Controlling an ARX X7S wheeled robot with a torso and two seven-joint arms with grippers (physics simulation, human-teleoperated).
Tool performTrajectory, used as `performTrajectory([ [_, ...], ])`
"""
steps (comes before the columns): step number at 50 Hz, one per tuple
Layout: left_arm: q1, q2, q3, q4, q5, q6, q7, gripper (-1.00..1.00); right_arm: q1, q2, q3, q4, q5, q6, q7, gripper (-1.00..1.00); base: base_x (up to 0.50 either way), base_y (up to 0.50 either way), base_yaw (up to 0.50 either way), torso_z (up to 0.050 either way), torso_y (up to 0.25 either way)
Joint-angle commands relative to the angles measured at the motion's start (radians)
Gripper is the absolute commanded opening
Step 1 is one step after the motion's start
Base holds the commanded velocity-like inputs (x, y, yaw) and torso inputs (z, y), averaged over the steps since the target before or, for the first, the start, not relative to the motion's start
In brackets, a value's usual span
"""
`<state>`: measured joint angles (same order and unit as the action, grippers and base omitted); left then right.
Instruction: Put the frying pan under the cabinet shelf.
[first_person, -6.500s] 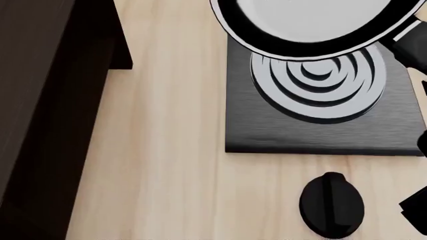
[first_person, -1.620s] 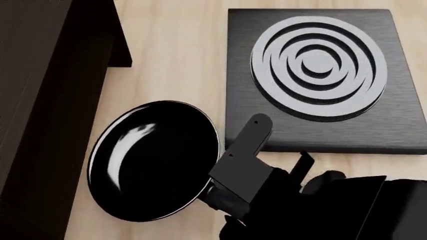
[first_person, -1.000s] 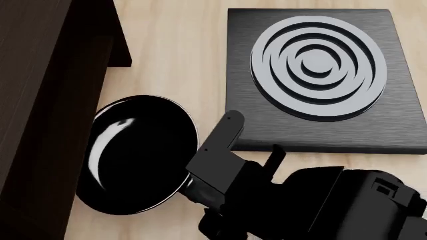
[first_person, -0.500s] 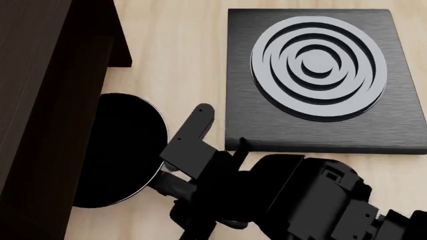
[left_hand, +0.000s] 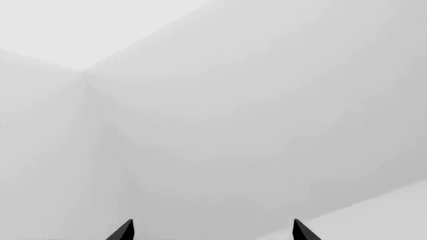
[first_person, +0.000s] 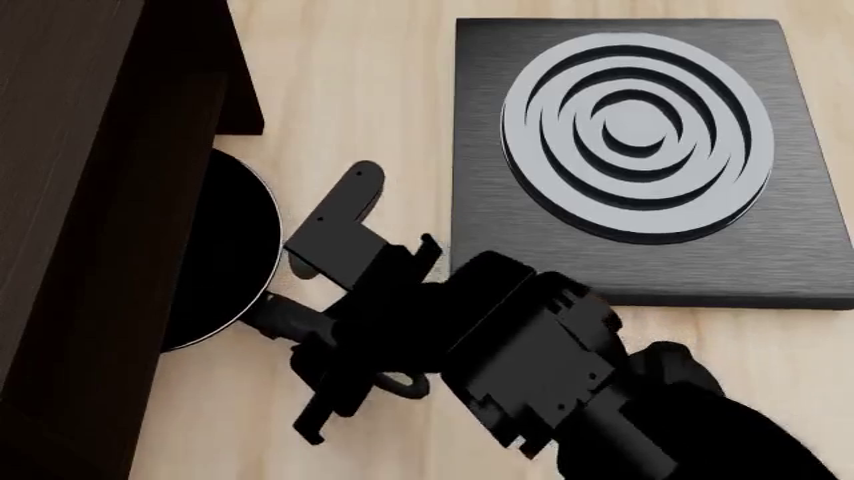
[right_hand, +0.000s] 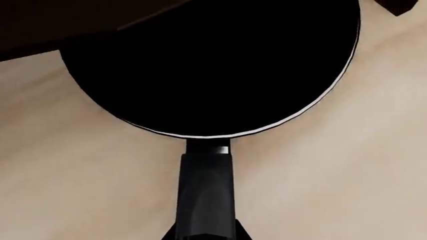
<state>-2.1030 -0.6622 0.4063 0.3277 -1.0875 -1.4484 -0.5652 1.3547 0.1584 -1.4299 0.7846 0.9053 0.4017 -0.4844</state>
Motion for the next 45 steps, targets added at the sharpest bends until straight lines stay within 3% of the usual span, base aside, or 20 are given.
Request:
performTrajectory([
  [1,0.03,-0.017,0.03,0.0,0.014,0.032,0.005,1.0,-0.015,-0.157,0.007,0.217,-0.04,-0.108,-0.12,-1.0,0.0,0.0,0.0,0.0,0.0],
  [11,0.039,-0.016,0.045,-0.018,0.033,0.062,0.013,1.0,-0.056,-0.117,-0.015,-0.007,0.026,-0.02,-0.075,-1.0,0.0,0.0,0.0,0.0,0.0],
  [23,0.043,-0.026,0.04,-0.013,0.018,0.056,0.004,1.0,-0.023,-0.158,-0.1,0.091,0.08,-0.083,-0.08,-1.0,0.0,0.0,0.0,0.0,0.0],
  [45,0.076,-0.06,0.016,0.017,-0.028,0.039,-0.031,1.0,0.036,-0.158,-0.109,0.096,0.165,-0.101,-0.052,-1.0,0.0,0.0,0.0,0.0,0.0],
])
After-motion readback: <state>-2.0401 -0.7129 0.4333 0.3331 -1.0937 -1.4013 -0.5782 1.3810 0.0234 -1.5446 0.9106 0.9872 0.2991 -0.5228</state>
